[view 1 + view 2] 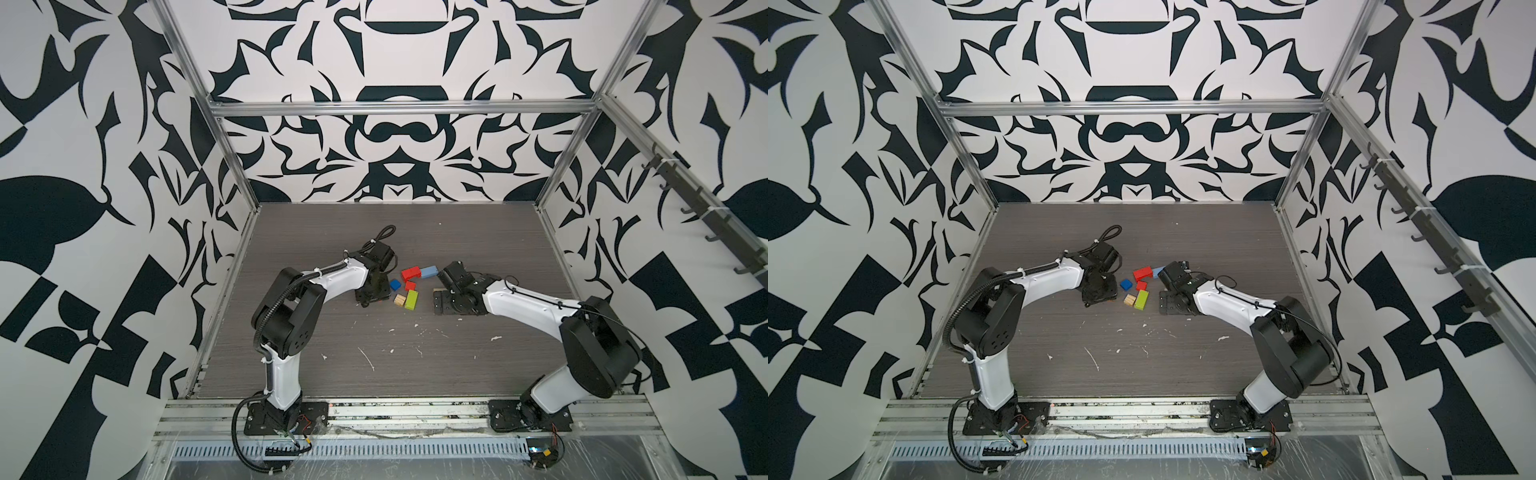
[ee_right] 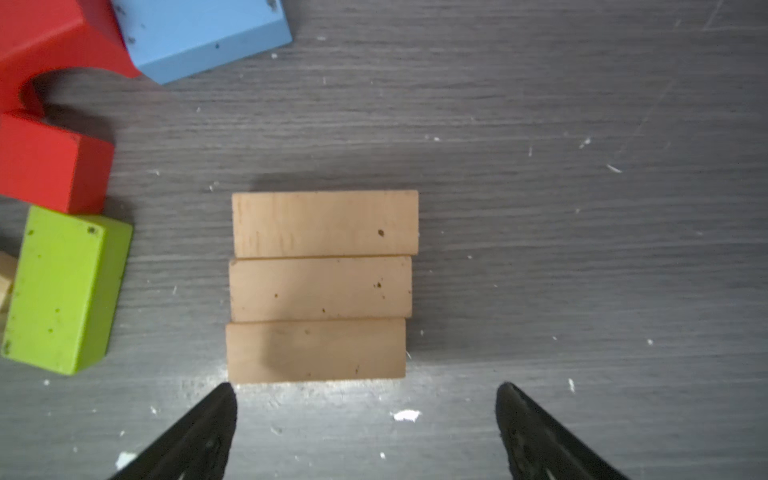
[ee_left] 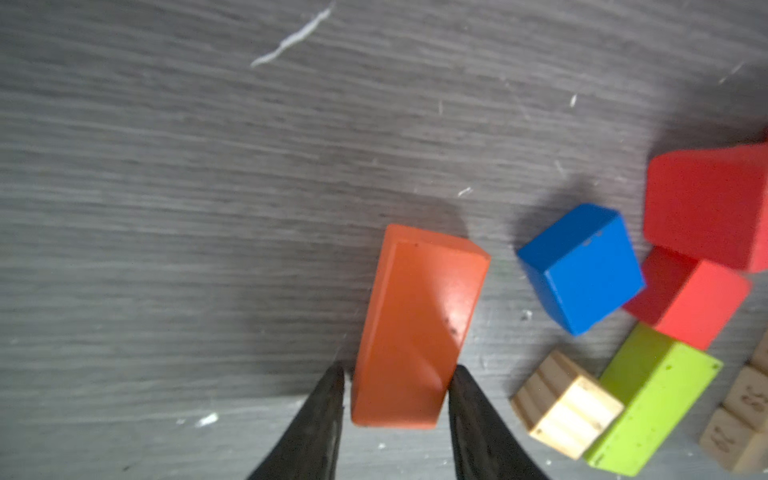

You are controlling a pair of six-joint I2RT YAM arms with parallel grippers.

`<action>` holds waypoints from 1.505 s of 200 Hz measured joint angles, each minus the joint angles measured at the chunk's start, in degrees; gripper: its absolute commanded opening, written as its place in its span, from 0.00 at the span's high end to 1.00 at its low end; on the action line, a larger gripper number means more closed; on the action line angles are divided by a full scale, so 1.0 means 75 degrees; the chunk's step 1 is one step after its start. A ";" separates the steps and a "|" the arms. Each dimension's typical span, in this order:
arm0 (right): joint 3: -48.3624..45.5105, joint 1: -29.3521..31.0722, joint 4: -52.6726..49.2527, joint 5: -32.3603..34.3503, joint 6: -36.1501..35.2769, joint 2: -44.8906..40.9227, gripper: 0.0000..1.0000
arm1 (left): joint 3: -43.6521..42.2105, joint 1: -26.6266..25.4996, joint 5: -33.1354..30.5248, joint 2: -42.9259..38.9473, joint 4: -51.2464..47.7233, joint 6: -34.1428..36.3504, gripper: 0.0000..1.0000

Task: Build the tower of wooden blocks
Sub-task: 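Lower the left gripper around the orange block while the right gripper hovers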

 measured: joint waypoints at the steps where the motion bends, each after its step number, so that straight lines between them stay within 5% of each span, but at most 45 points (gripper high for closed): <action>1: 0.0006 -0.0006 0.0009 -0.0003 0.0000 0.0012 0.01 | -0.0003 0.0000 -0.0003 -0.0003 -0.0003 0.0012 0.58; 114: 0.0638 -0.0329 0.0306 -0.0469 -0.0175 0.0965 0.00 | -0.0519 0.0111 0.0064 -0.0393 0.0032 0.0997 0.43; 301: 0.1099 -0.0332 0.0411 -0.0606 -0.0224 0.1559 0.00 | -0.0586 0.0251 0.0233 -0.0440 0.0052 0.1253 0.43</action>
